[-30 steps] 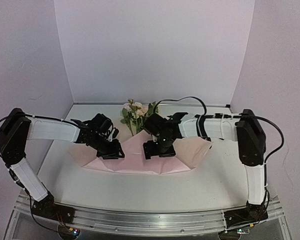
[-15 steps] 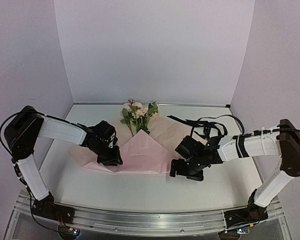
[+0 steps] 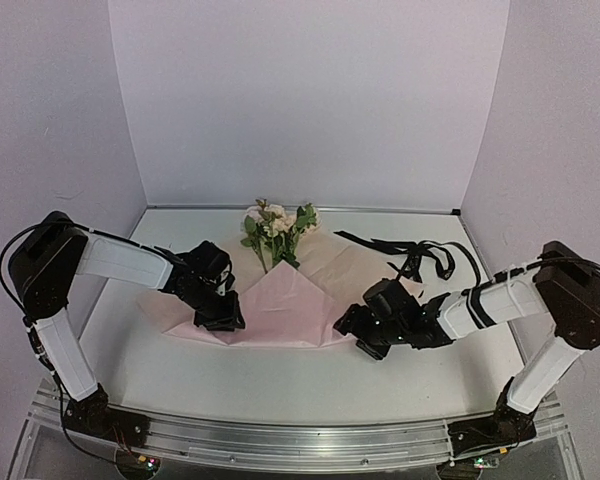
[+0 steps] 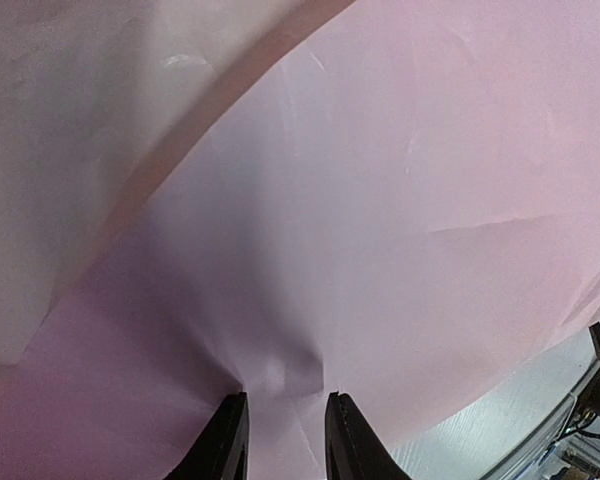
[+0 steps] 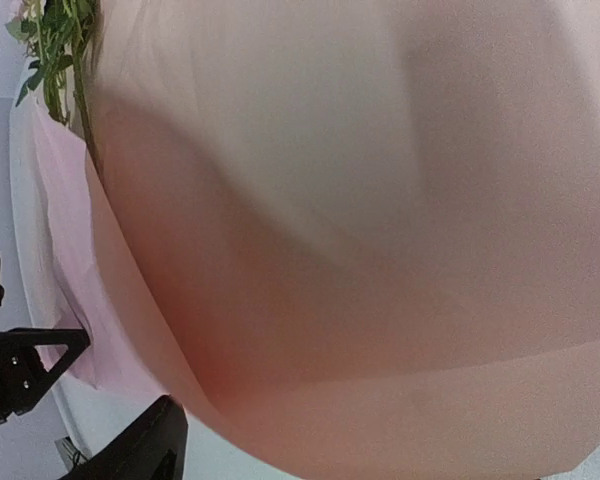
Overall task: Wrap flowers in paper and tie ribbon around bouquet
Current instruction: Fold the one-fourth-folded wrapping paper at the center of the board.
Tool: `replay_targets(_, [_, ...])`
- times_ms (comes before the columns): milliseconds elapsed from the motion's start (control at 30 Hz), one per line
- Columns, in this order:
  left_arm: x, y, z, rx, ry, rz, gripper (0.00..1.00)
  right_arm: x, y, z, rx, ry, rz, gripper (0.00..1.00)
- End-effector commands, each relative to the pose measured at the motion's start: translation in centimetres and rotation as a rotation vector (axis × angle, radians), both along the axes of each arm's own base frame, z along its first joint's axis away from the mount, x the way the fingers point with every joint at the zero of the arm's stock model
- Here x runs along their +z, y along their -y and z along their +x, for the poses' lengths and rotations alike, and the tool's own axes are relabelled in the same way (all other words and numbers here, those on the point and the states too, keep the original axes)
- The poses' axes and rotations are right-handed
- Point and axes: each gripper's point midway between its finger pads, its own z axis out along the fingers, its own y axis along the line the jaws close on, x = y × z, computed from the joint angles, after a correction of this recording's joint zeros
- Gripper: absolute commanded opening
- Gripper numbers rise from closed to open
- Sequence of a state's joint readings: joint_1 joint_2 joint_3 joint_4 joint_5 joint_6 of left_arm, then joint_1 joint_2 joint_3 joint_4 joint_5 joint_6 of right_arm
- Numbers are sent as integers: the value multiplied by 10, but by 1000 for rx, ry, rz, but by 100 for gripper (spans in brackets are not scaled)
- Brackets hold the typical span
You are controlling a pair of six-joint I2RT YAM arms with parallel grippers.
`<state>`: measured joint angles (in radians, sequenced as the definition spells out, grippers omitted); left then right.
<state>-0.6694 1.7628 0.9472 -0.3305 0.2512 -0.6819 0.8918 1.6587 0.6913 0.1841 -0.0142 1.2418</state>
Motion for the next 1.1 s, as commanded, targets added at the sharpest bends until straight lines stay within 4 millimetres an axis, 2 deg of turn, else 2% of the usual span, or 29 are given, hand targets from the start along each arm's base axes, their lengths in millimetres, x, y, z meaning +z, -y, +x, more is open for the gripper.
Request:
replay_targets(0, [-14,-13,3,32,-19,59,28,-36,37,-12,-93,-55,-93,68])
replay_targets(100, [-15,-15,4,33,-24,62,28,-40,52,-16,-120,-38,-120,65])
replay_targets(300, [-15,-17,5,34,-27,64,28,-36,66,-15,-139,28,-129,64])
replay_targets(433, [-14,-17,6,32,-26,64,28,-35,62,-11,-127,53,-118,57])
replay_targets(567, [-14,-18,7,34,-28,64,28,-31,69,-8,-132,97,-136,46])
replay_targets(667, [-14,-18,6,32,-30,59,28,-22,69,-5,-109,137,-155,37])
replay_targets(833, [-13,-18,6,30,-27,61,29,-2,56,-2,-37,188,-202,18])
replay_targets(967, [-12,-17,7,29,-26,55,29,19,47,-1,3,245,-261,10])
replay_targets(1067, [-11,-16,6,25,-25,49,29,42,39,-1,35,302,-302,8])
